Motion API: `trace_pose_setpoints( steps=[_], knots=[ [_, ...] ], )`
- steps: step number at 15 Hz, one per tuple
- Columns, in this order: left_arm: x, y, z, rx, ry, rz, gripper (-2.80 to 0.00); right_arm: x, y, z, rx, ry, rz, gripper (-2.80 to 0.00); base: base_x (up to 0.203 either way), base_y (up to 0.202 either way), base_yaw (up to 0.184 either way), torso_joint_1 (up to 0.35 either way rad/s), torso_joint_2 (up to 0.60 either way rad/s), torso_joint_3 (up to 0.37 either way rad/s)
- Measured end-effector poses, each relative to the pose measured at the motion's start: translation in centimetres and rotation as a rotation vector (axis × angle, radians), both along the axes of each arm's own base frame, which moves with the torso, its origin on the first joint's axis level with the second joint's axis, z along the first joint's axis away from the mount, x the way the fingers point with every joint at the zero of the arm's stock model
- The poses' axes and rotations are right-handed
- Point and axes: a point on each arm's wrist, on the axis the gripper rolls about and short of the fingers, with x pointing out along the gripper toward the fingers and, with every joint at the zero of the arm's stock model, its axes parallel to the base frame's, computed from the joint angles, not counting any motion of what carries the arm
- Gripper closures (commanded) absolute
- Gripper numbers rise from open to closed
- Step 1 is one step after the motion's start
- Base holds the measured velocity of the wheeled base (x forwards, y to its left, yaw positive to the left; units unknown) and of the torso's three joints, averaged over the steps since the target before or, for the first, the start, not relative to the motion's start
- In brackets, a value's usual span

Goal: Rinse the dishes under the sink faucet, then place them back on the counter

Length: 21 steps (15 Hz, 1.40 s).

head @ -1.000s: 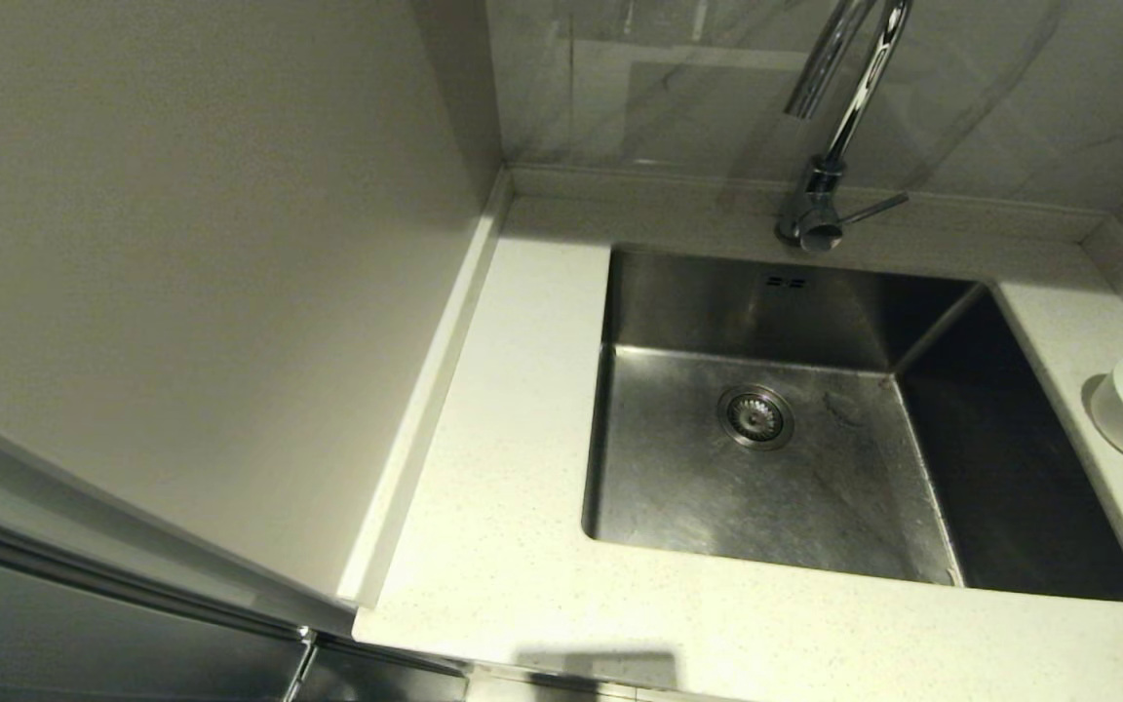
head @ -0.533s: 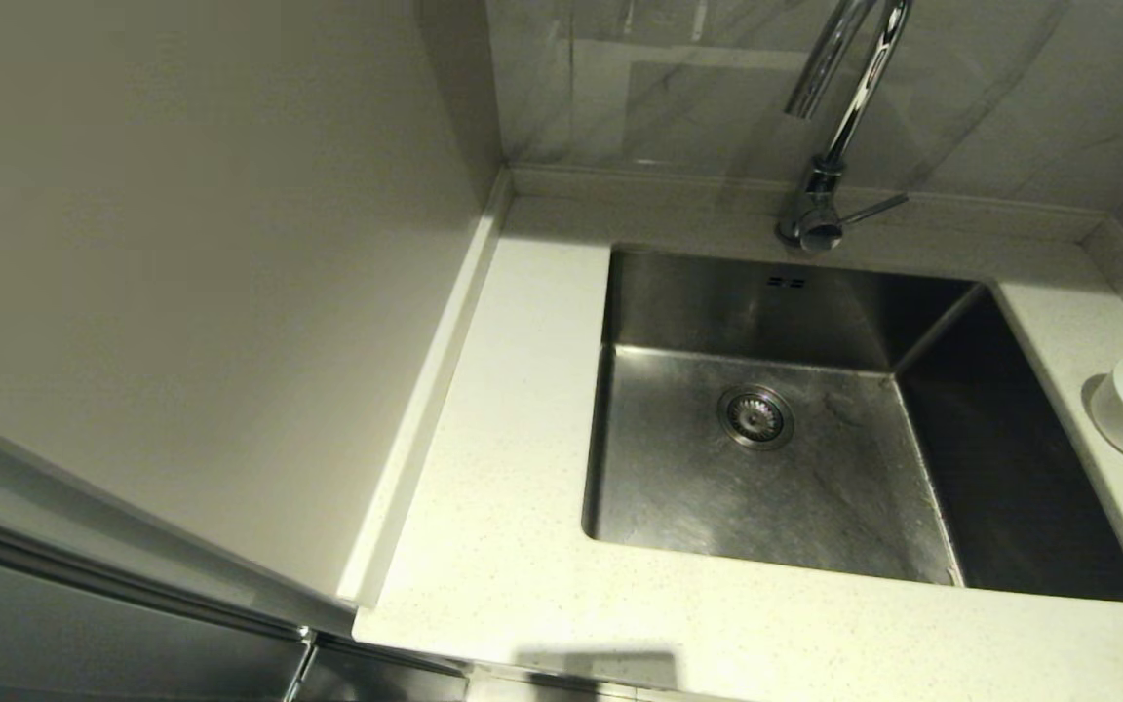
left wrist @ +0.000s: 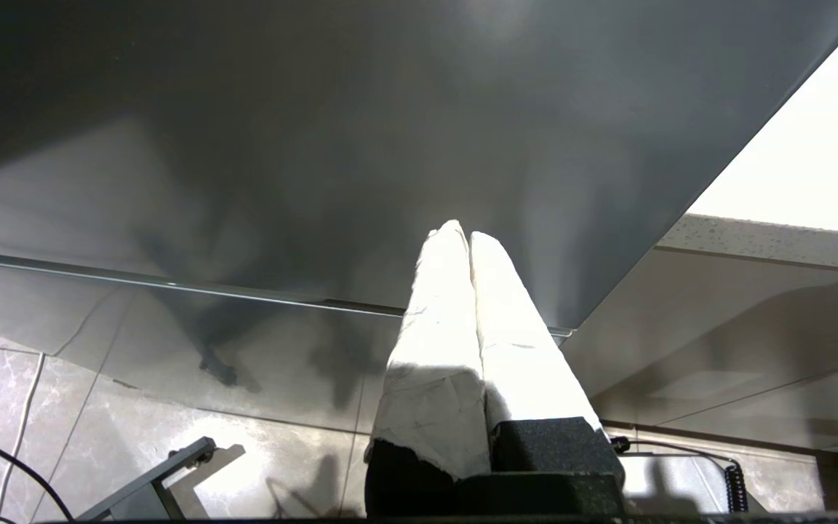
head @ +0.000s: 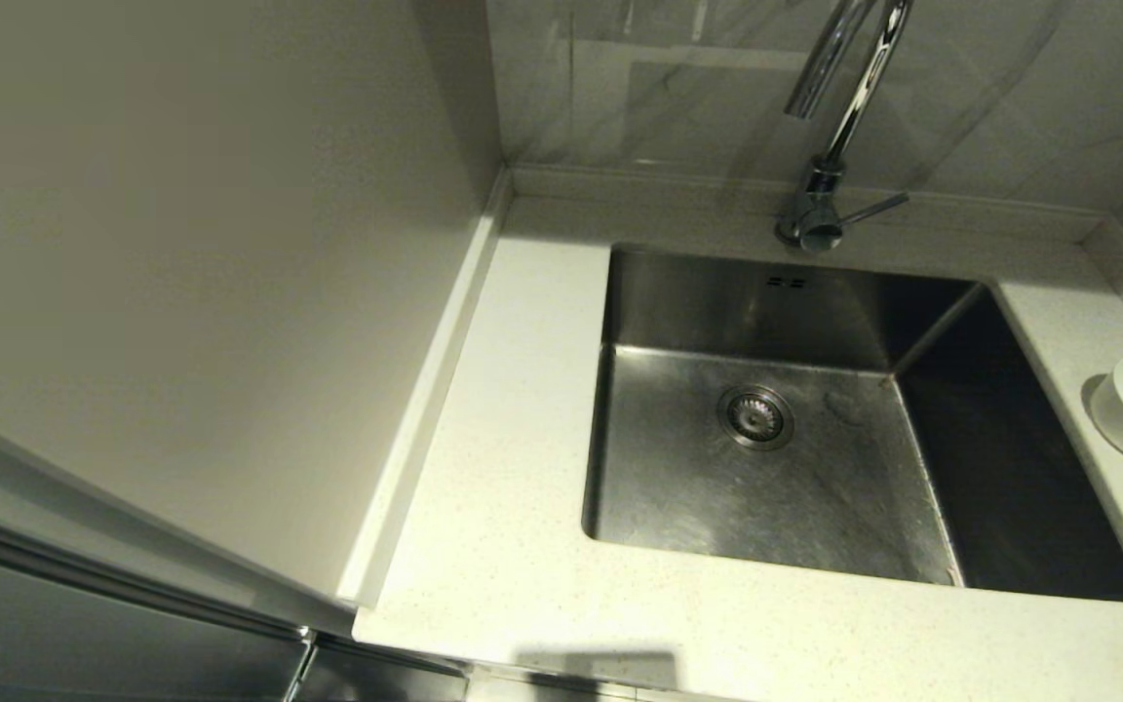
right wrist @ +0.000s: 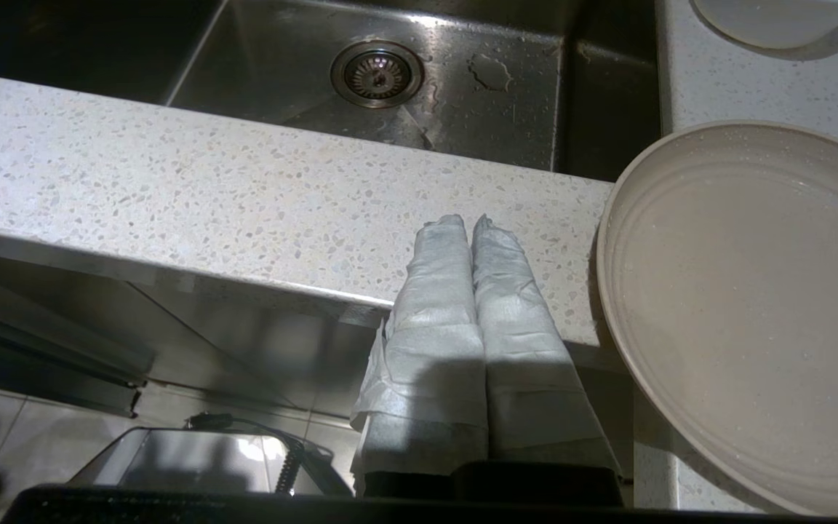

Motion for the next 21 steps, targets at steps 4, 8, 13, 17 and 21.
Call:
trace_pose_setpoints(
  steps=[4,8,13,17,21],
  knots=[
    [0.00,0.00,0.00,0.000,0.000,0.000,0.00,0.00,0.00,0.00,0.000,0.000,0.000,0.00,0.000,0.000,0.000,0.000,0.00,0.000],
    [0.00,0.00,0.00,0.000,0.000,0.000,0.00,0.00,0.00,0.00,0.000,0.000,0.000,0.00,0.000,0.000,0.000,0.000,0.00,0.000],
    [0.00,0.00,0.00,0.000,0.000,0.001,0.00,0.00,0.00,0.00,0.000,0.000,0.000,0.00,0.000,0.000,0.000,0.000,0.00,0.000],
    [0.00,0.00,0.00,0.000,0.000,0.000,0.00,0.00,0.00,0.00,0.000,0.000,0.000,0.00,0.000,0.000,0.000,0.000,0.00,0.000],
    [0.00,0.00,0.00,0.000,0.000,0.000,0.00,0.00,0.00,0.00,0.000,0.000,0.000,0.00,0.000,0.000,0.000,0.000,0.00,0.000]
  ],
)
